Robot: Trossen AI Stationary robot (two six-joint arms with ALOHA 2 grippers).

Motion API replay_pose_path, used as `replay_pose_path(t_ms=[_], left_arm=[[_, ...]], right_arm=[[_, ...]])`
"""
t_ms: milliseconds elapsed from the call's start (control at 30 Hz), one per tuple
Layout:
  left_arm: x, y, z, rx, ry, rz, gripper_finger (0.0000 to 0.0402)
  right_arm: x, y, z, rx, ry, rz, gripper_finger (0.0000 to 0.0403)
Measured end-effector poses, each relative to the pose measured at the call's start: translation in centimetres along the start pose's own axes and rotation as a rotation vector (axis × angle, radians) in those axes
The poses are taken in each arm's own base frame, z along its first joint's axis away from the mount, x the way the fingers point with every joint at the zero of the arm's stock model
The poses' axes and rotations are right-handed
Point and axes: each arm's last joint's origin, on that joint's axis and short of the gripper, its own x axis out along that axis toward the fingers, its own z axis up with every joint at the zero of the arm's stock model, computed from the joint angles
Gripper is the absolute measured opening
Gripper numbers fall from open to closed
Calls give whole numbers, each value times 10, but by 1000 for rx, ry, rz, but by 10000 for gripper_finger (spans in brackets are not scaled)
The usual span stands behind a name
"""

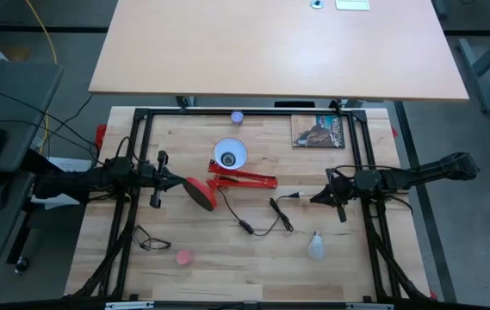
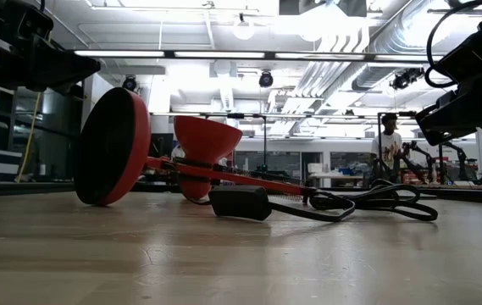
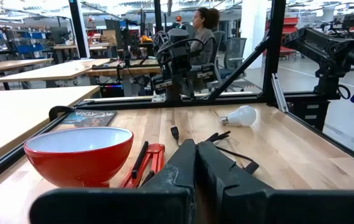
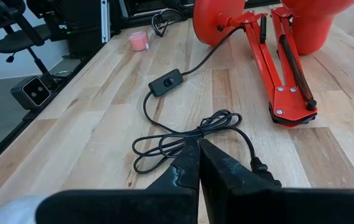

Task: Screw lightbulb

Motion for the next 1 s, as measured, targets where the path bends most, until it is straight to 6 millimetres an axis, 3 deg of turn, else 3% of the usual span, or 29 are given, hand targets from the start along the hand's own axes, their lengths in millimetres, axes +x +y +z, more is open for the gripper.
replay_pose_path(t_ms=[367,467,600,733,900,1000], left_arm=[[0,0,0,0,0,0,1],[0,0,0,0,0,0,1],[0,0,0,0,0,0,1],[0,0,0,0,0,0,1],[0,0,0,0,0,0,1],[0,0,0,0,0,0,1]], right_arm=[[0,0,1,0,-8,2,0],[-1,3,13,136,-128,46,0],[-10,7,45,402,-473,145,0],[-30,9,92,434,-821,111,0],[-26,18,147,229,-598,56,0],[-24,23,171,199,-461,69,0]])
